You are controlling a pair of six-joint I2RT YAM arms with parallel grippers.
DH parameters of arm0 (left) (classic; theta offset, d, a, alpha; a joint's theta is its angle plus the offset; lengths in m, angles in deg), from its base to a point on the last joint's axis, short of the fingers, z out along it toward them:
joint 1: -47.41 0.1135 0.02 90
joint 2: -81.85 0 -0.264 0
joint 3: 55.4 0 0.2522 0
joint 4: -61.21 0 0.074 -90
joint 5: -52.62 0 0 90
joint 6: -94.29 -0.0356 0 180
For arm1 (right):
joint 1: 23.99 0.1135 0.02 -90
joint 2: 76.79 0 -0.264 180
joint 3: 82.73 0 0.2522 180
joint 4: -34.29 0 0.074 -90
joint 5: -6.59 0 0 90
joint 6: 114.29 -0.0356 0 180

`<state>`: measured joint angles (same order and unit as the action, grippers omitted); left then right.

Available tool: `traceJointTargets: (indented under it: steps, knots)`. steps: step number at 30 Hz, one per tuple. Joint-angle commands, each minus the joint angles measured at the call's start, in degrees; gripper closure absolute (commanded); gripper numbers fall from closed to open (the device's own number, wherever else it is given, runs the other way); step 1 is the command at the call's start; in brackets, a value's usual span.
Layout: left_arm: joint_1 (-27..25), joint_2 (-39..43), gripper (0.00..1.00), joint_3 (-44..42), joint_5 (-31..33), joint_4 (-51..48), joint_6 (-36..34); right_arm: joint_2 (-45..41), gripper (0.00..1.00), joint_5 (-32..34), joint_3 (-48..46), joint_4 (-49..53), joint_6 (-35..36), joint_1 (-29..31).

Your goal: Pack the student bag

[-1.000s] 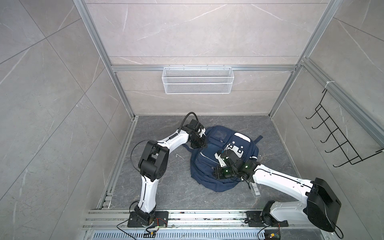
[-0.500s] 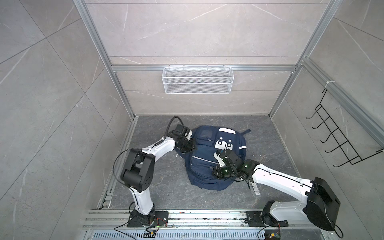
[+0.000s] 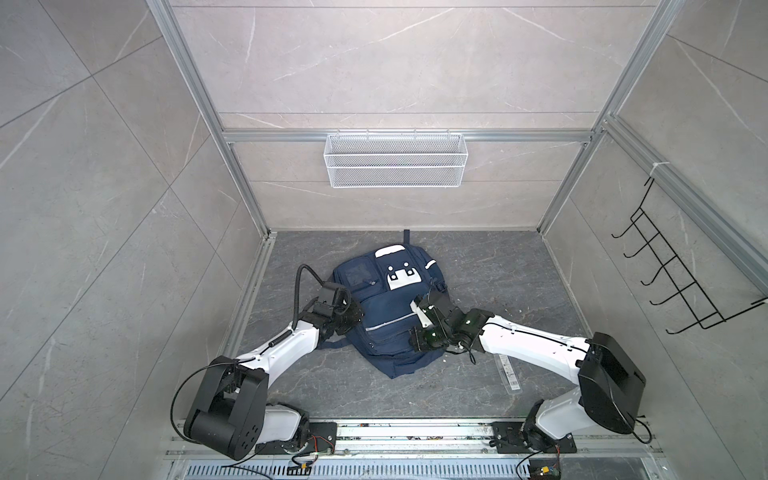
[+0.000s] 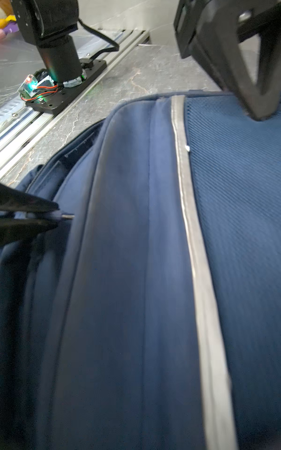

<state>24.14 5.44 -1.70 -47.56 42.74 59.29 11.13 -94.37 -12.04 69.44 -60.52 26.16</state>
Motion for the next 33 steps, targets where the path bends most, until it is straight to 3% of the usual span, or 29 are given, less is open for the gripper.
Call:
traceJointTargets:
  steps: [1,14,23,26,30,33]
  knots:
    - [-1.9,2.0,1.0,2.3,-0.8,1.9,2.0,2.1,1.0,-0.2,3.2,0.2,1.4,2.7]
    - [-2.8,1.7,1.0,2.7,-1.0,2.2,2.5,14.3,1.0,-1.7,18.4,-1.2,-0.3,9.4]
    - [-2.8,1.7,1.0,2.8,-1.1,0.9,1.6,8.1,1.0,2.7,13.0,0.1,-0.2,8.0]
    - [-2.8,1.7,0.92,4.0,-0.5,-1.0,0.1,3.4,1.0,3.2,8.8,1.0,-0.2,6.4]
    - [-2.7,0.7,0.69,6.5,-0.4,-4.8,-3.4,-2.7,1.0,3.5,3.9,2.7,0.4,3.9]
    - [-2.7,-1.7,0.61,8.7,-1.6,-7.1,-5.9,-6.9,1.0,3.7,1.3,5.2,1.4,1.6]
